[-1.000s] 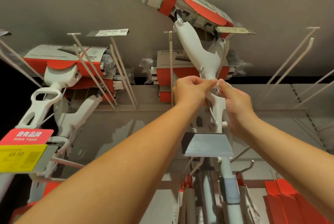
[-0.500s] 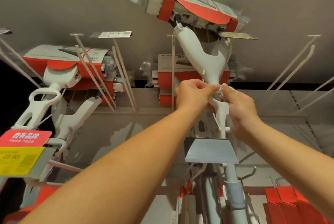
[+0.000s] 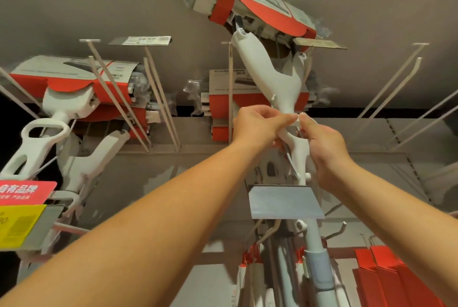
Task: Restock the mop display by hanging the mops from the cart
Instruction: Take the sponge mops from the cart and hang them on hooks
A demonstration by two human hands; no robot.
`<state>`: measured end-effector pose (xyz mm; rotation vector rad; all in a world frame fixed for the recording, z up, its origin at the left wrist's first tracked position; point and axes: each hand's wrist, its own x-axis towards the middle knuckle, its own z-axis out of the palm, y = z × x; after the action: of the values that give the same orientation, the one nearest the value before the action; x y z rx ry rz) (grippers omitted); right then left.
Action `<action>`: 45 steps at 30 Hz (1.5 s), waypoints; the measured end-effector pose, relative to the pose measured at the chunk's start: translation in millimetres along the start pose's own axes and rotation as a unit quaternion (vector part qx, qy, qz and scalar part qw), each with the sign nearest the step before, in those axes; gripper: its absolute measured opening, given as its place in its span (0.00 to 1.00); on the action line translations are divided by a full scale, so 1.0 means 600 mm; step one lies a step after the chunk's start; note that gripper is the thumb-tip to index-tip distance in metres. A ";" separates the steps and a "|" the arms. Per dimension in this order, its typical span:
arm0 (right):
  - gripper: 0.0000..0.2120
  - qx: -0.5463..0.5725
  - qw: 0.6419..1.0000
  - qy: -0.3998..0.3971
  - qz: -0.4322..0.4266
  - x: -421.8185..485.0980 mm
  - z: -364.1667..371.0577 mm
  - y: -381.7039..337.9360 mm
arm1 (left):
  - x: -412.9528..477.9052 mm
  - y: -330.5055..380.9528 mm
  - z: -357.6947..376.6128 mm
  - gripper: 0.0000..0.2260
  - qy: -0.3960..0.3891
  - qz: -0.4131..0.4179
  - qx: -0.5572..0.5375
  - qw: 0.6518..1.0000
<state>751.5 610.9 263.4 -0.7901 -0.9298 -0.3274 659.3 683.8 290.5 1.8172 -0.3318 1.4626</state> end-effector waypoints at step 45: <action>0.19 -0.030 0.991 -0.106 0.079 0.114 0.007 -0.086 | 0.075 0.037 0.043 0.09 0.184 0.022 0.027 0.982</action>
<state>759.1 584.0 344.6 -0.9612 -1.0527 -0.1335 678.1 662.6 339.4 1.5461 -0.1475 1.8140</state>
